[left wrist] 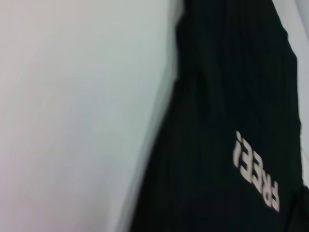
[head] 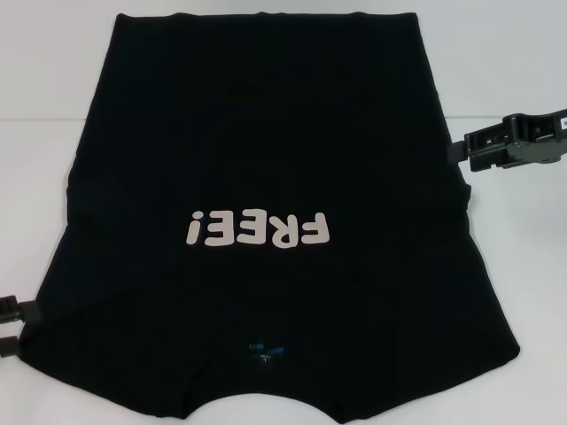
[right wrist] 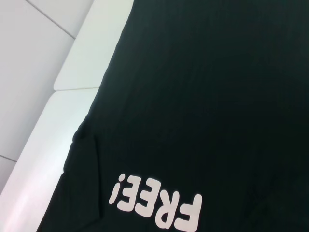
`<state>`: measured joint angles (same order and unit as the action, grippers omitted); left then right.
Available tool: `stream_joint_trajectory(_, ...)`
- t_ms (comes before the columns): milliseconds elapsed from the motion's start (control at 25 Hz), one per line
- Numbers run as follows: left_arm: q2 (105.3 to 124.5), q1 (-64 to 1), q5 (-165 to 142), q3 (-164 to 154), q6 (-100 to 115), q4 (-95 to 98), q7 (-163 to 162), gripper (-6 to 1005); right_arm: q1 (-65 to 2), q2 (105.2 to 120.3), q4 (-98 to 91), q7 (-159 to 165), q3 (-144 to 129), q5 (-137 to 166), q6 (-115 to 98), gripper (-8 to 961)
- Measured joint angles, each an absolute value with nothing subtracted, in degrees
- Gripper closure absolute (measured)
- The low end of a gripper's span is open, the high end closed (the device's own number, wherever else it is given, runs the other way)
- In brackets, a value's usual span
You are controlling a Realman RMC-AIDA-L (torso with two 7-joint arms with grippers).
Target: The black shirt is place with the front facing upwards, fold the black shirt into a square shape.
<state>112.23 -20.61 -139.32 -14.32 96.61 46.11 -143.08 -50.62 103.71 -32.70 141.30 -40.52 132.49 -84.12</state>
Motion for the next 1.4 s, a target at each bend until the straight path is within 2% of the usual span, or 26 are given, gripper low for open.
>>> stream_joint_trajectory(1400, 112.61, -20.92, -141.16, -15.03, 88.57, 43.5, -142.57, 252, -50.49, 103.71, -32.48, 141.52, -40.51, 132.45, -84.03, 370)
